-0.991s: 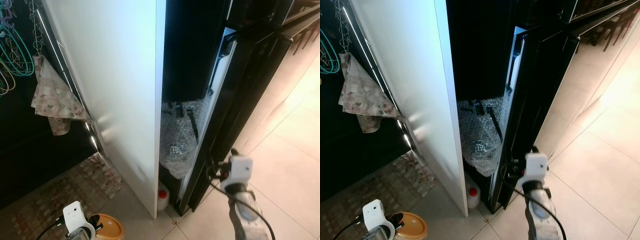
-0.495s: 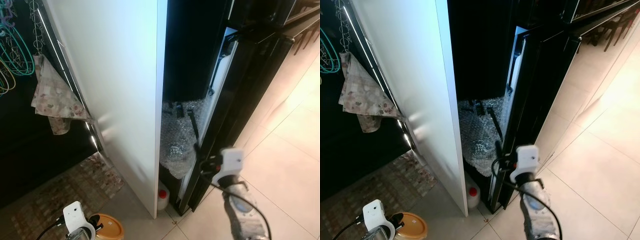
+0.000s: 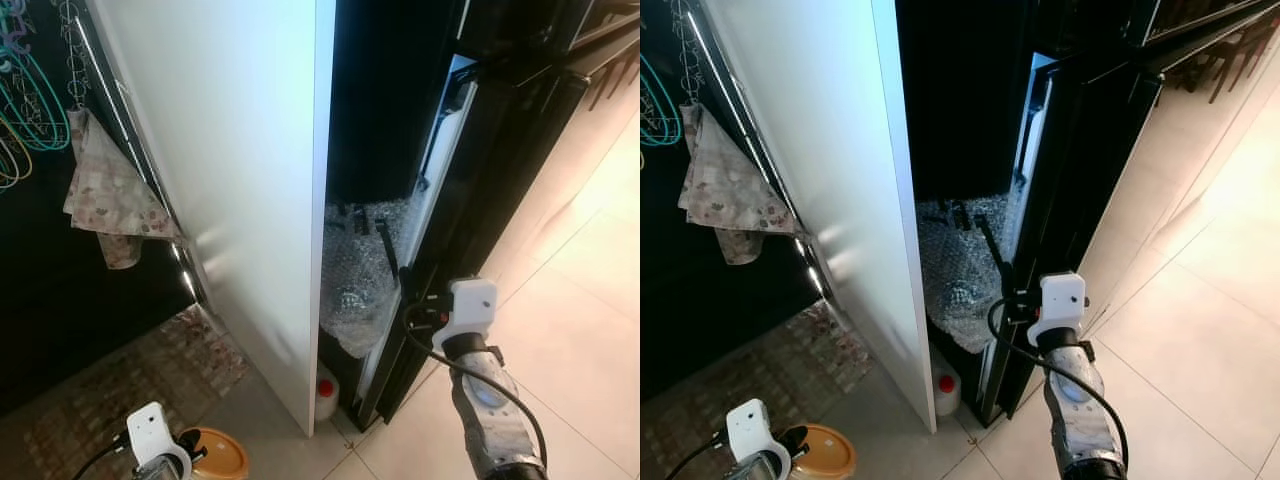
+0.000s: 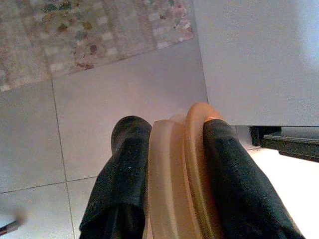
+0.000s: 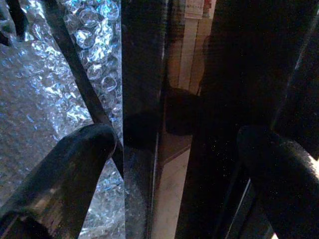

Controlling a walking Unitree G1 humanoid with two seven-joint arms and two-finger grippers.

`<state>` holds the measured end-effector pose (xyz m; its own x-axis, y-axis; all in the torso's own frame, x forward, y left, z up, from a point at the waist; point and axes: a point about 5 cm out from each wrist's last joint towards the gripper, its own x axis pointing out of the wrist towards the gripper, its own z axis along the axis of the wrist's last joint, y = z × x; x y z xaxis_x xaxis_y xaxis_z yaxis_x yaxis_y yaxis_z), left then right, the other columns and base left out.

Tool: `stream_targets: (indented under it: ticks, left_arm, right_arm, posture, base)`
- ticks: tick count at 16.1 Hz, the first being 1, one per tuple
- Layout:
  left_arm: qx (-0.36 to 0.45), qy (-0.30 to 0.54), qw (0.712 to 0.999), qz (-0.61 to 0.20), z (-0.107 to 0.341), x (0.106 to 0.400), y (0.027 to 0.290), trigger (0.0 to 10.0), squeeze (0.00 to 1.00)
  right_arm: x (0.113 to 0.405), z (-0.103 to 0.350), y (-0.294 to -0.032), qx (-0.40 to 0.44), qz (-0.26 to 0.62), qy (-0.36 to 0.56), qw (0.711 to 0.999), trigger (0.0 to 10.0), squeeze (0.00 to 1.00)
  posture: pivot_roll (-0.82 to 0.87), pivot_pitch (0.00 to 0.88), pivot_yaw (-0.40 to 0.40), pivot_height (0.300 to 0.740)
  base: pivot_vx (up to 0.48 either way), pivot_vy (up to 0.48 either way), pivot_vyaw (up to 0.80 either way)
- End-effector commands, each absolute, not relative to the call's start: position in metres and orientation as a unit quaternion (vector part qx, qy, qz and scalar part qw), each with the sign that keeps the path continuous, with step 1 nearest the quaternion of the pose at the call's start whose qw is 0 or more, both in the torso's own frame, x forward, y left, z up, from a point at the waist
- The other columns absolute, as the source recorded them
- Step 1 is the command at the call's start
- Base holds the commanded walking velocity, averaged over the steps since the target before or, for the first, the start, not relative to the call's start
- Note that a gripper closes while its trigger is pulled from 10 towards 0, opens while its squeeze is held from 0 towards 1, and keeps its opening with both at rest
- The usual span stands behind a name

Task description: Restocking fridge

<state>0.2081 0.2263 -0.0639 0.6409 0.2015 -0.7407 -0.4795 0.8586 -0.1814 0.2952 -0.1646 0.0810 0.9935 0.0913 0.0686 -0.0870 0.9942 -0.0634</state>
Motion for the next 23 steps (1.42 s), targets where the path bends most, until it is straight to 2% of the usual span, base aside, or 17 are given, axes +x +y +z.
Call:
stream_targets:
  ticks: [1, 12, 23]
  left_arm:
    - [-0.176, 0.381, 0.888, 0.185, -0.065, 0.206, 0.225, 10.0, 0.00]
    - [-0.179, 0.383, 0.887, 0.183, -0.066, 0.205, 0.222, 10.0, 0.00]
    - [-0.178, 0.383, 0.888, 0.181, -0.067, 0.205, 0.221, 10.0, 0.00]
  right_arm:
    - [0.298, 0.082, -0.163, -0.037, 0.045, -0.036, 0.998, 10.0, 0.00]
    - [0.293, 0.083, -0.183, -0.087, -0.031, -0.037, 0.995, 10.0, 0.00]
    - [0.268, 0.079, -0.193, -0.097, -0.069, -0.030, 0.992, 10.0, 0.00]
  posture:
    - [0.01, 0.000, -0.002, 0.740]
    - [0.01, 0.000, -0.006, 0.740]
    - [0.00, 0.000, -0.011, 0.740]
  base:
    - [0.000, 0.000, 0.00]
    - [0.000, 0.000, 0.00]
    - [0.000, 0.000, 0.00]
